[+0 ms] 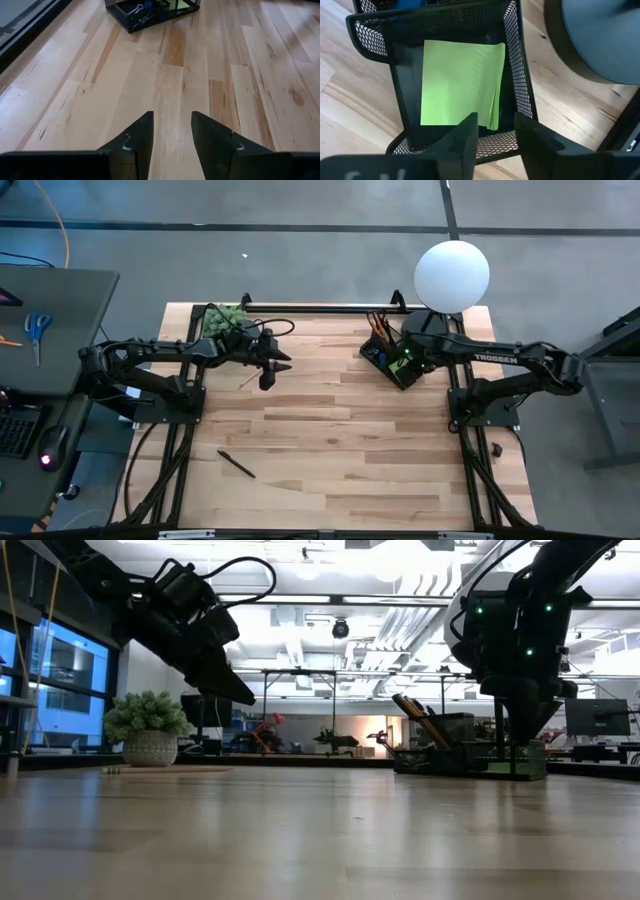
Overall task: Pick and place office supplies into organizer
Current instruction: Put the pink pencil into the black desk organizer
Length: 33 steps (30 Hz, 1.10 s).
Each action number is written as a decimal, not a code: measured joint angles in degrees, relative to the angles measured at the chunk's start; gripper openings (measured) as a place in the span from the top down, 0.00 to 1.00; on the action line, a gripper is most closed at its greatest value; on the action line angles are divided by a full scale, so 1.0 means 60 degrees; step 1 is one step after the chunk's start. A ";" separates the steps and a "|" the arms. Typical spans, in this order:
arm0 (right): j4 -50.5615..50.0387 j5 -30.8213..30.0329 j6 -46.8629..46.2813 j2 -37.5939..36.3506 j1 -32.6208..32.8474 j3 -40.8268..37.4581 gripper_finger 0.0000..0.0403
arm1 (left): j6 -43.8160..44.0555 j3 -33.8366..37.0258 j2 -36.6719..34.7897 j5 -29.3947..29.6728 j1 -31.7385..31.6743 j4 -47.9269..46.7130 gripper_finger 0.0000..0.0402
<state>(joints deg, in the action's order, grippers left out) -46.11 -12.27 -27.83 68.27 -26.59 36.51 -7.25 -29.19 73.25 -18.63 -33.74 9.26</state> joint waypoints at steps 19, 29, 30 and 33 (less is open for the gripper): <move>-0.0276 -0.0175 -0.0176 -0.0022 0.1881 0.2392 0.69 | 0.0365 0.0000 -0.0003 -0.0409 0.0003 0.0218 0.70; 0.1780 -0.0876 -0.0616 -0.0018 0.4241 0.2027 0.69 | 0.0528 0.0004 -0.0003 -0.1155 0.0507 0.1252 0.70; 0.2313 -0.0919 -0.0527 -0.0018 0.4446 0.1863 0.69 | 0.0525 0.0004 -0.0004 -0.1149 0.0664 0.1413 0.70; 0.3964 -0.1051 0.0049 -0.0018 0.4913 0.1444 0.69 | 0.0479 0.0000 -0.0011 -0.0377 0.1093 0.1403 0.70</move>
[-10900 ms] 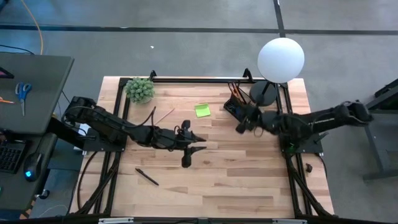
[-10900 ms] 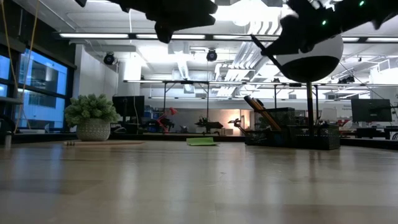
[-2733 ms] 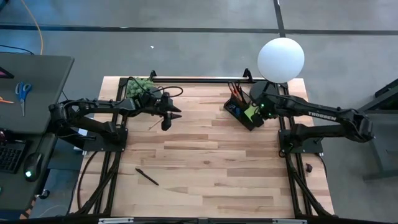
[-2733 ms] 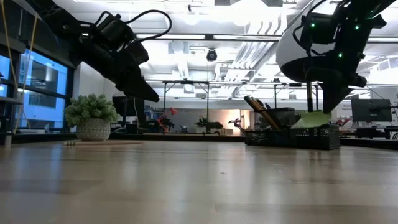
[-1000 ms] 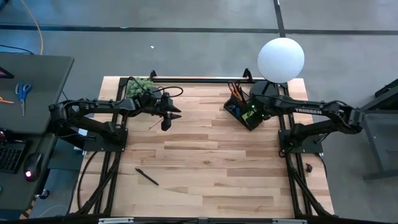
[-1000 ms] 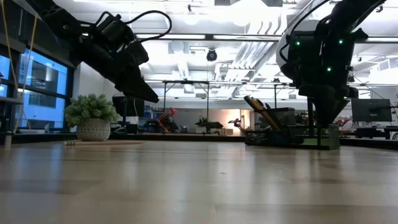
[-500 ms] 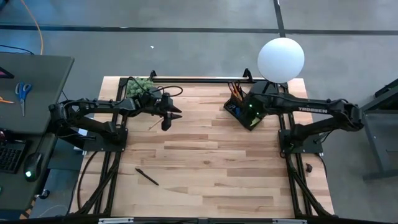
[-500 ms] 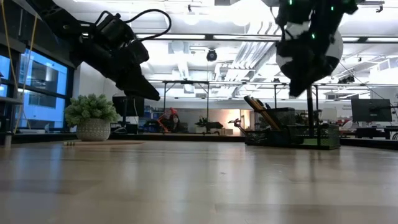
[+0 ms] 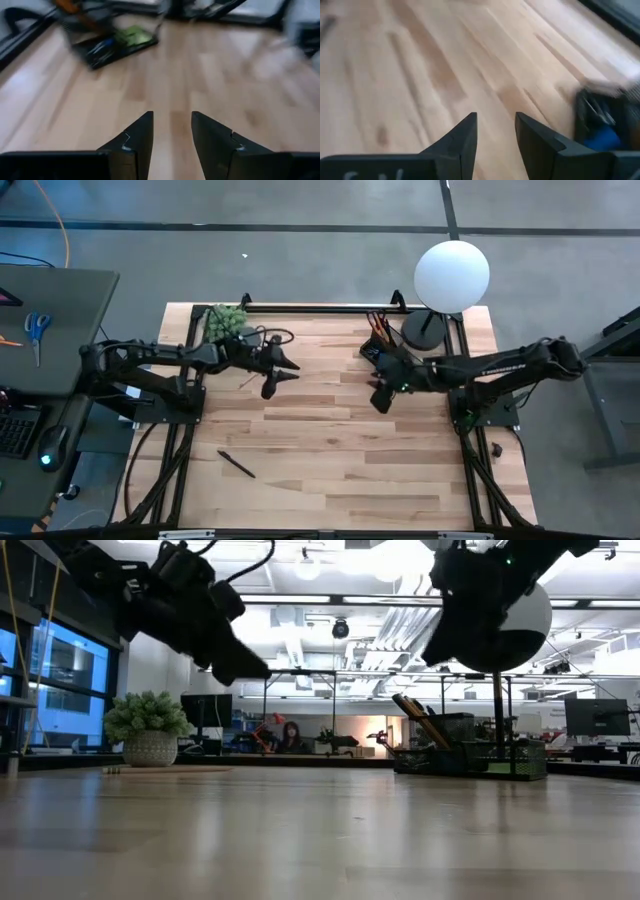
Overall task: Pick and place office supplies into organizer
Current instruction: Put the pink pencil into the black desk organizer
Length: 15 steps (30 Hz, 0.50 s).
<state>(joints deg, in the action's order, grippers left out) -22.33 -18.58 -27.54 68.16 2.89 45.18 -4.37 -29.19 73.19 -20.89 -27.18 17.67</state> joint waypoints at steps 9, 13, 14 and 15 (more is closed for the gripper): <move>0.2822 -0.0518 0.2161 0.0134 0.0602 -0.0380 0.69 | 0.0030 0.0004 -0.1002 0.1986 0.0153 -0.2447 0.70; 0.3719 -0.0676 0.2872 0.0712 0.0653 -0.0380 0.69 | 0.0615 0.0002 -0.1214 0.2971 0.0160 -0.3757 0.70; 0.3986 -0.0631 0.3045 0.0911 0.0653 -0.0380 0.69 | 0.0834 0.0007 -0.1190 0.3413 0.0157 -0.4074 0.70; 0.4265 -0.0537 0.3206 0.1141 0.0653 -0.0380 0.69 | 0.1036 0.0006 -0.1127 0.3845 0.0157 -0.4296 0.70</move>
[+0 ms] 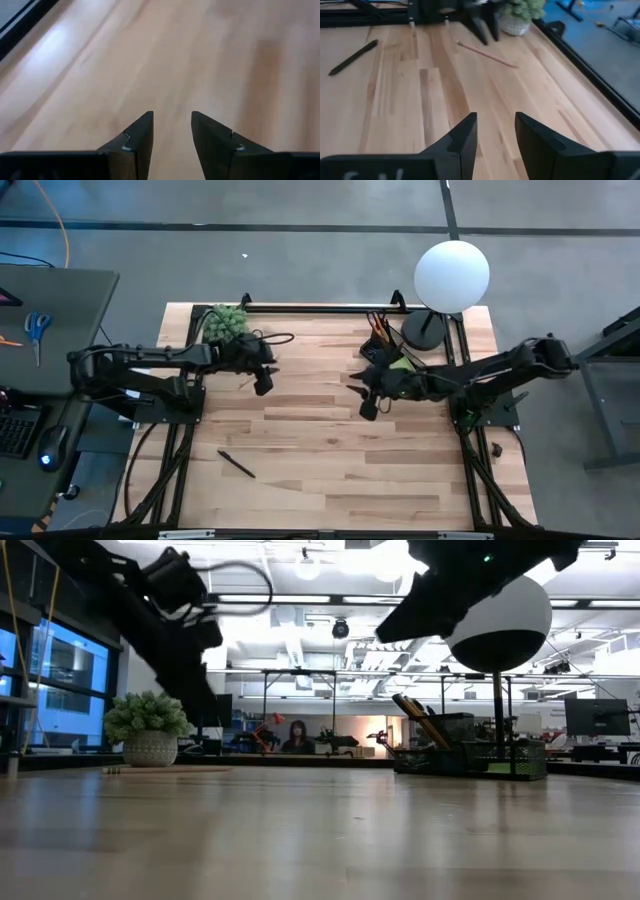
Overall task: Pick and place office supplies into organizer
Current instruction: Put the pink pencil into the black desk organizer
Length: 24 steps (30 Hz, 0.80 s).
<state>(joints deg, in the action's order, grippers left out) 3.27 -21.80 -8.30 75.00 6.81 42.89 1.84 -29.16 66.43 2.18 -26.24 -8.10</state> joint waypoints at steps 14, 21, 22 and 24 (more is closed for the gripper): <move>0.3093 0.1024 0.2162 0.2124 -0.0460 0.0000 0.69 | 0.2402 0.0373 0.0507 0.0655 0.0006 -0.1673 0.70; 0.3921 0.2566 0.3985 0.2580 -0.0778 0.0000 0.69 | 0.4202 0.0109 0.0508 0.1036 0.0585 -0.3549 0.70; 0.3895 0.2680 0.4196 0.2582 -0.0831 0.0000 0.69 | 0.4537 -0.0042 0.0508 0.1116 0.0674 -0.3979 0.70; 0.3927 0.2703 0.4398 0.2582 -0.0935 0.0000 0.69 | 0.5182 -0.0300 0.0507 0.1392 0.0841 -0.4768 0.70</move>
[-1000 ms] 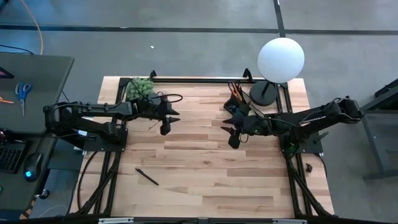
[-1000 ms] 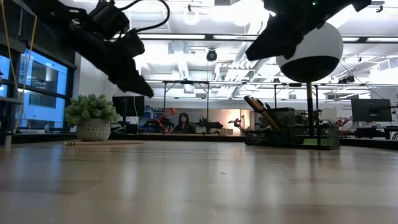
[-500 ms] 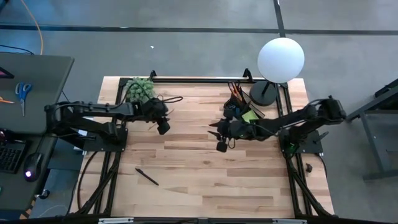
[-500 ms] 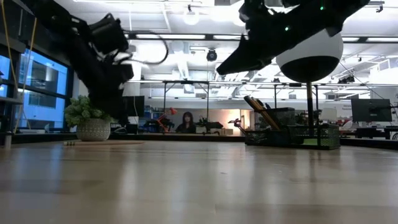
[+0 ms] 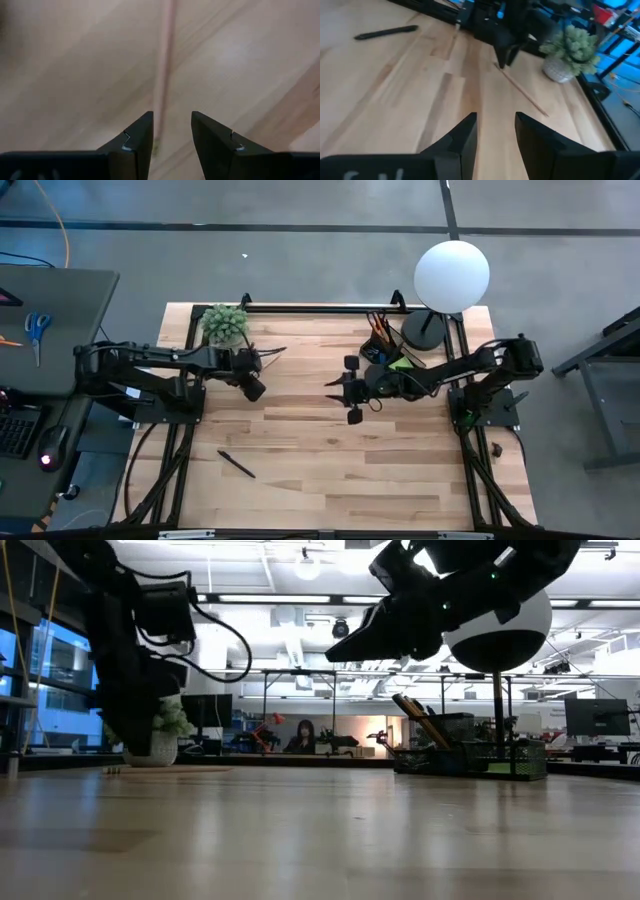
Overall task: Pick and place office supplies into organizer
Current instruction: Put the pink pencil into the black desk organizer
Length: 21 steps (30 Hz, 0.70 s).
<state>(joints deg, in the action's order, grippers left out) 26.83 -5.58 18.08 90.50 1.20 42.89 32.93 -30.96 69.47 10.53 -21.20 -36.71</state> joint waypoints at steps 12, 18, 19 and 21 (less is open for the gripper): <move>-0.0352 0.0757 -0.0245 0.0000 -0.0267 0.0000 0.69 | 0.1121 -0.0205 0.0541 0.0501 0.0430 -0.1198 0.70; -0.0132 0.0775 -0.0972 0.0000 -0.0238 0.0000 0.69 | 0.0792 -0.0201 0.1068 0.0684 0.0474 -0.1121 0.70; -0.0088 0.0801 -0.1050 0.0000 -0.0238 0.0000 0.69 | 0.0740 -0.0201 0.1114 0.0690 0.0474 -0.1105 0.70; -0.0010 0.0822 -0.1092 0.0000 -0.0222 0.0000 0.69 | 0.0585 -0.0201 0.1191 0.0714 0.0474 -0.1103 0.70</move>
<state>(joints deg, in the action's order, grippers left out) 26.77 -0.65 11.53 90.50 -0.13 42.89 36.45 -32.16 76.62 14.81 -18.35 -43.33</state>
